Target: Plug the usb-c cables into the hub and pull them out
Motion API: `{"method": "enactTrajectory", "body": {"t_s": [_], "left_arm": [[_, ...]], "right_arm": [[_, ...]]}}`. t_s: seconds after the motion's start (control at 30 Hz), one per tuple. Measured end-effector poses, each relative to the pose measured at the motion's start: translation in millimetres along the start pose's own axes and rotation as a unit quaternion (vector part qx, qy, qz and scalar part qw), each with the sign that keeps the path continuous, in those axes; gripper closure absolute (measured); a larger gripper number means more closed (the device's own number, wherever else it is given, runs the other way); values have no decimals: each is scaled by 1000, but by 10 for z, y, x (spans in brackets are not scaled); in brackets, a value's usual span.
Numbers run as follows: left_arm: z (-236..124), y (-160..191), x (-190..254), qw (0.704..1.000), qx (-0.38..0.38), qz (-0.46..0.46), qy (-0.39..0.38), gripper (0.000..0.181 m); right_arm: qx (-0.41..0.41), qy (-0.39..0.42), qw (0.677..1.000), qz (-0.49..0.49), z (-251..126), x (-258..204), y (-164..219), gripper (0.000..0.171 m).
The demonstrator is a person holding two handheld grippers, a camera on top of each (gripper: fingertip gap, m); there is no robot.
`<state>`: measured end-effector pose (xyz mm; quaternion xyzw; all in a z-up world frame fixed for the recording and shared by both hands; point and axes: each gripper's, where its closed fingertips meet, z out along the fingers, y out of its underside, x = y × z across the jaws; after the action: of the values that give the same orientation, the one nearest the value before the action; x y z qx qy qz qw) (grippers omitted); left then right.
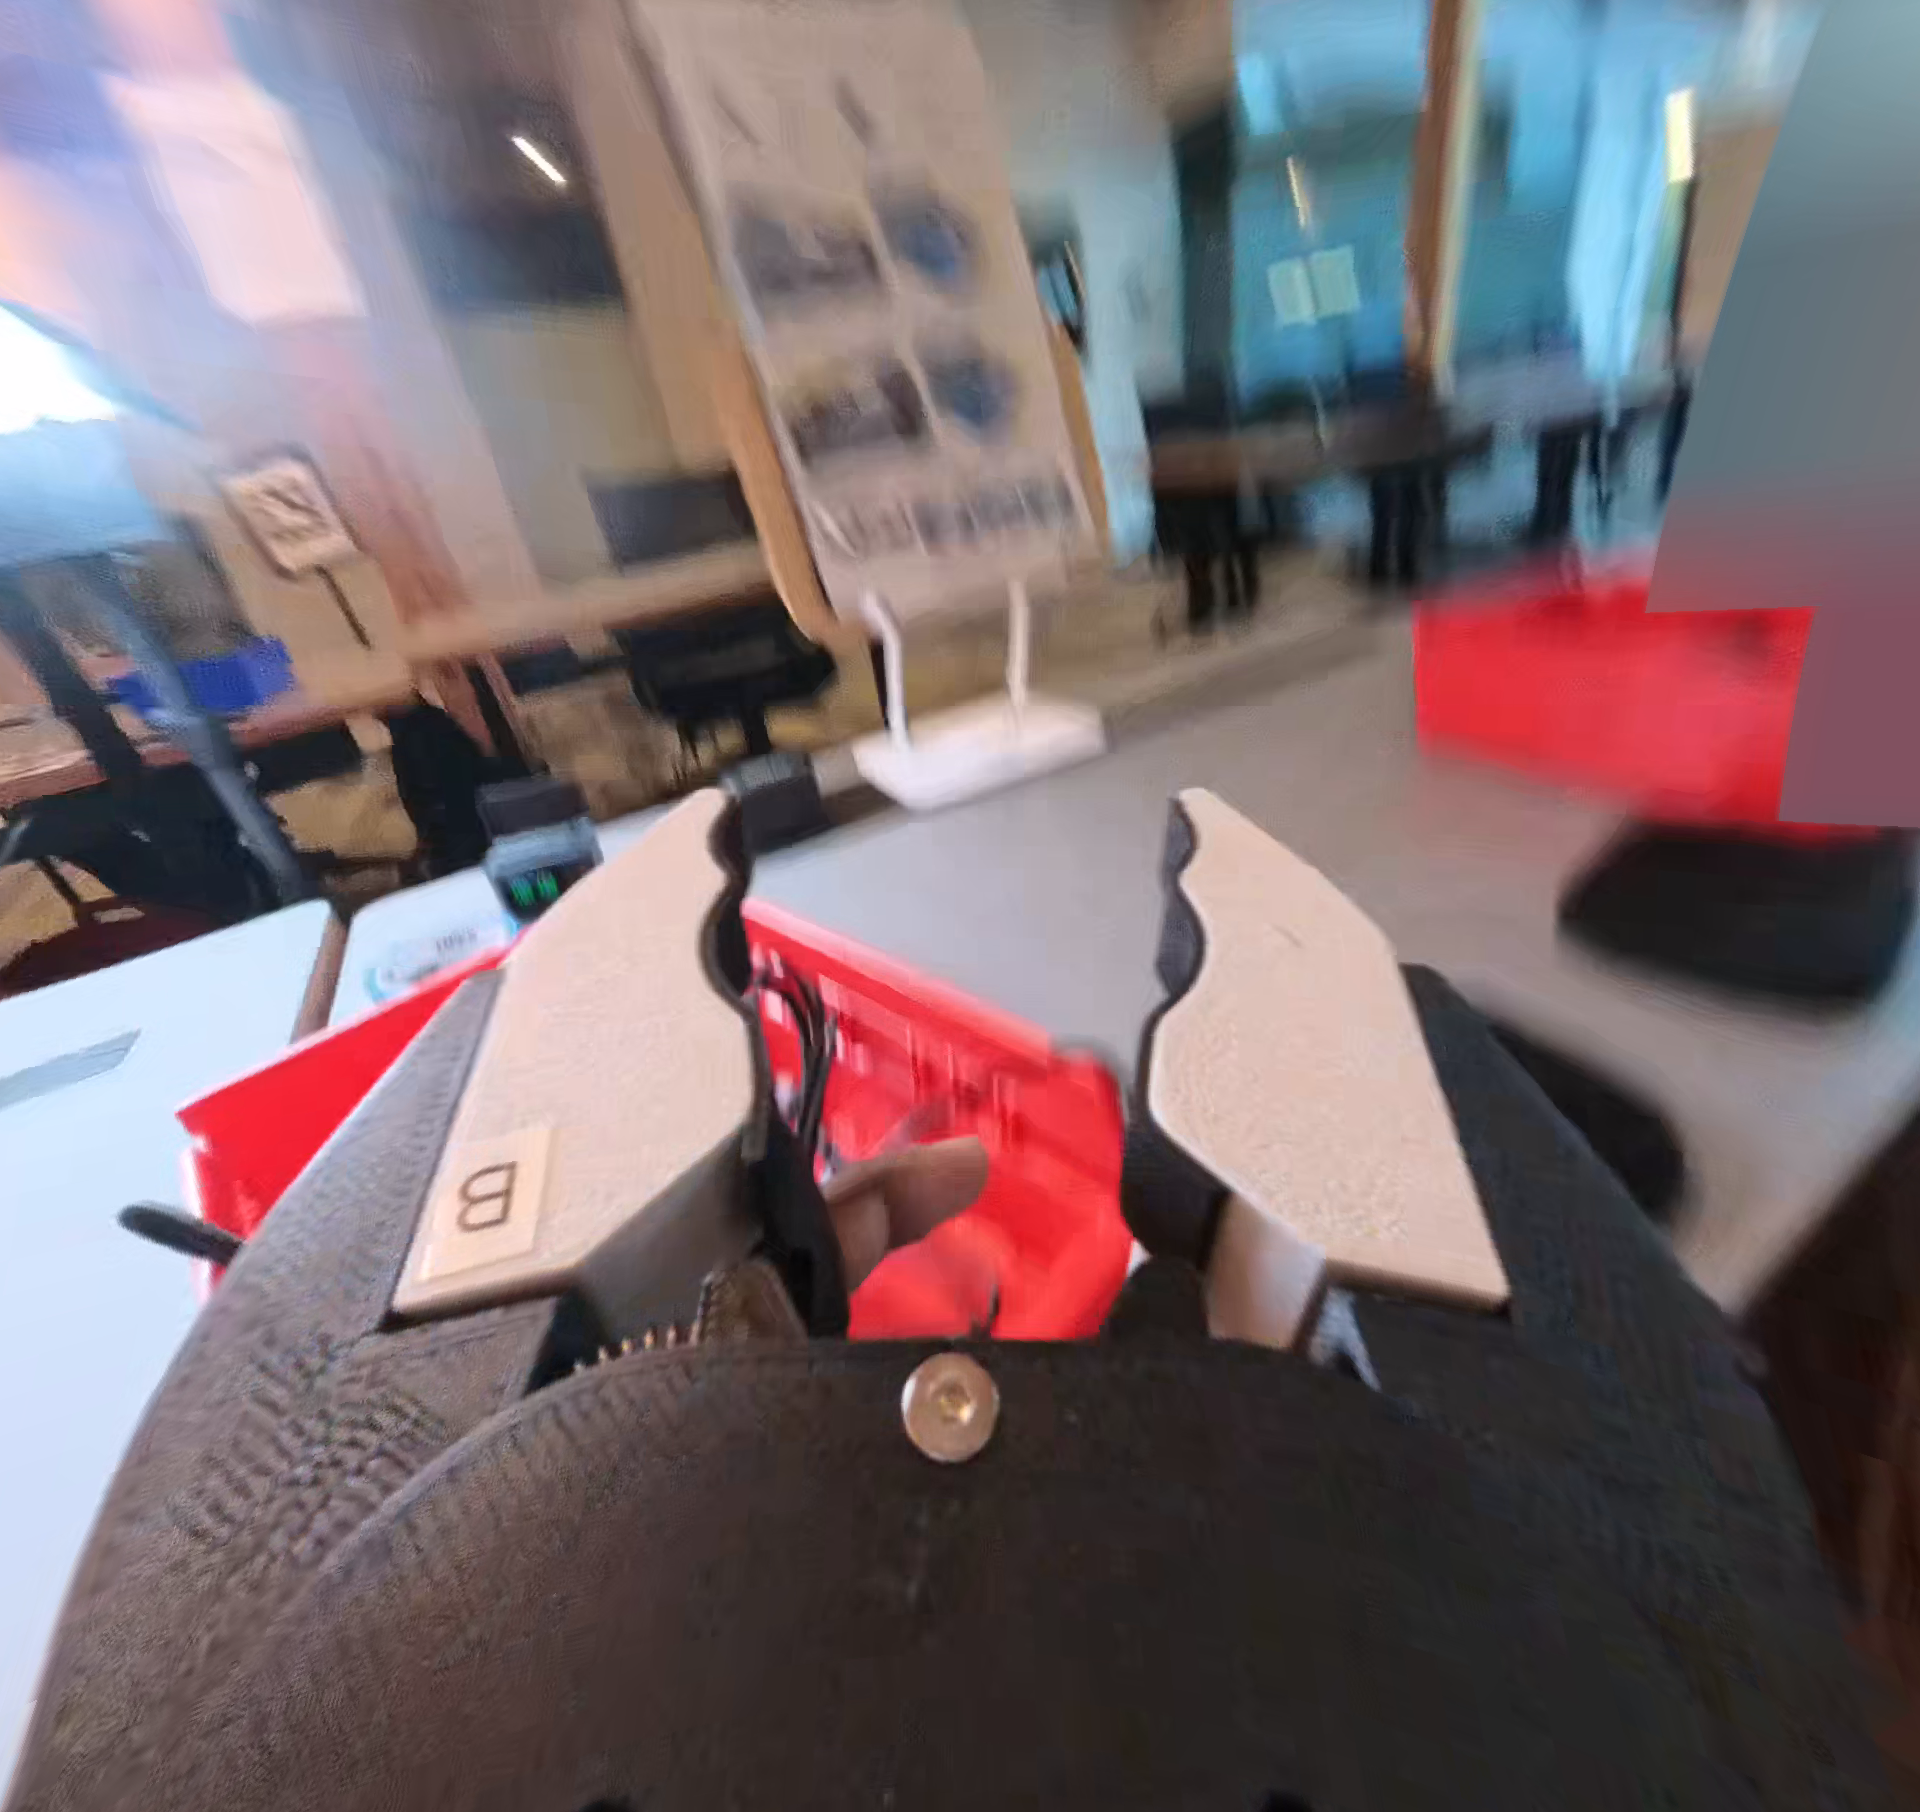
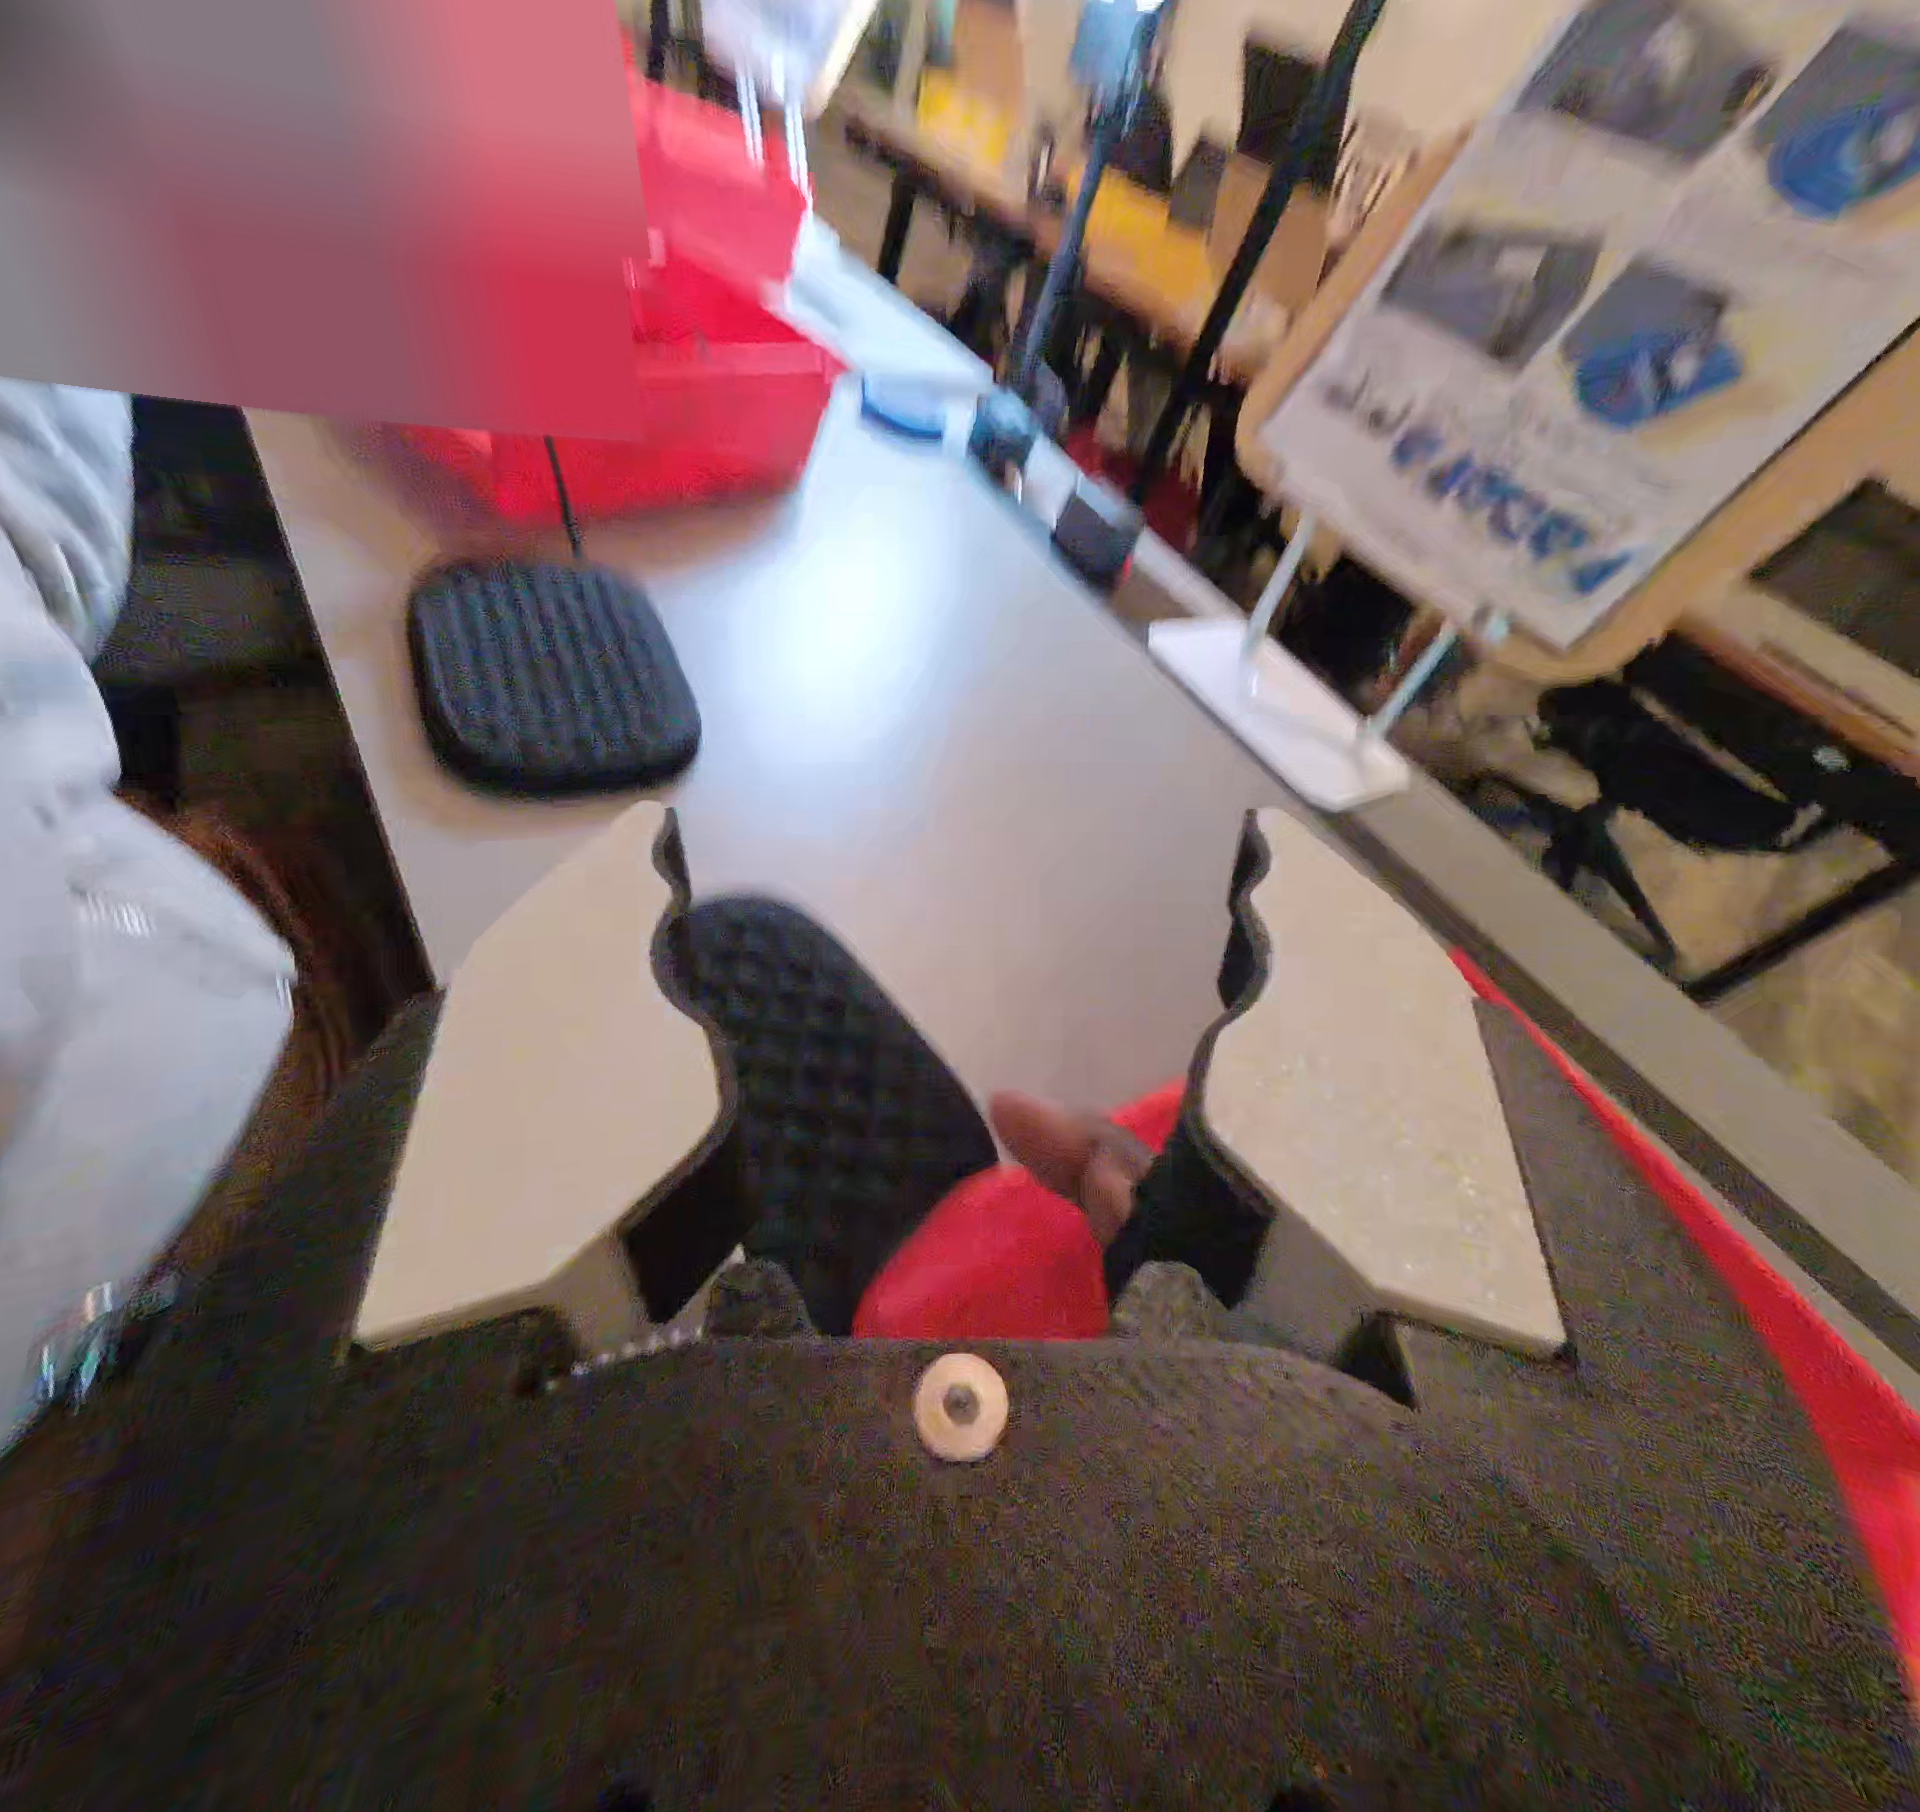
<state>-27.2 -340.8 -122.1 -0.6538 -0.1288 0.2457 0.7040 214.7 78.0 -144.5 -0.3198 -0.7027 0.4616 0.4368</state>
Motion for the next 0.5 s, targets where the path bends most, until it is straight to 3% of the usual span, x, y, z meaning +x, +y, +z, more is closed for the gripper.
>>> {"method": "enactTrajectory", "body": {"t_s": [0.1,0.17,0.2,0.33,0.4,0.43,0.5], "left_arm": [[-148,-582,-506,964,185,-164,-101,81],[-300,-757,-624,929,295,-196,-109,62],[-324,-758,-652,923,311,-200,-109,56],[-214,-439,-848,944,210,-172,-190,48],[-148,-252,-849,959,138,-117,-216,63],[-99,-107,-789,971,79,-96,-204,74],[-52,252,-575,985,-60,-78,-143,79]], "right_arm": [[195,1,978,73,68,-41,-529,44],[338,25,935,106,71,-24,-752,29],[365,33,923,117,132,-27,-748,27],[348,17,920,178,742,-149,-377,25],[307,-7,931,196,1093,-277,-102,25],[288,-12,935,207,1236,-319,38,26],[292,-12,924,248,1373,-329,213,26]]}}
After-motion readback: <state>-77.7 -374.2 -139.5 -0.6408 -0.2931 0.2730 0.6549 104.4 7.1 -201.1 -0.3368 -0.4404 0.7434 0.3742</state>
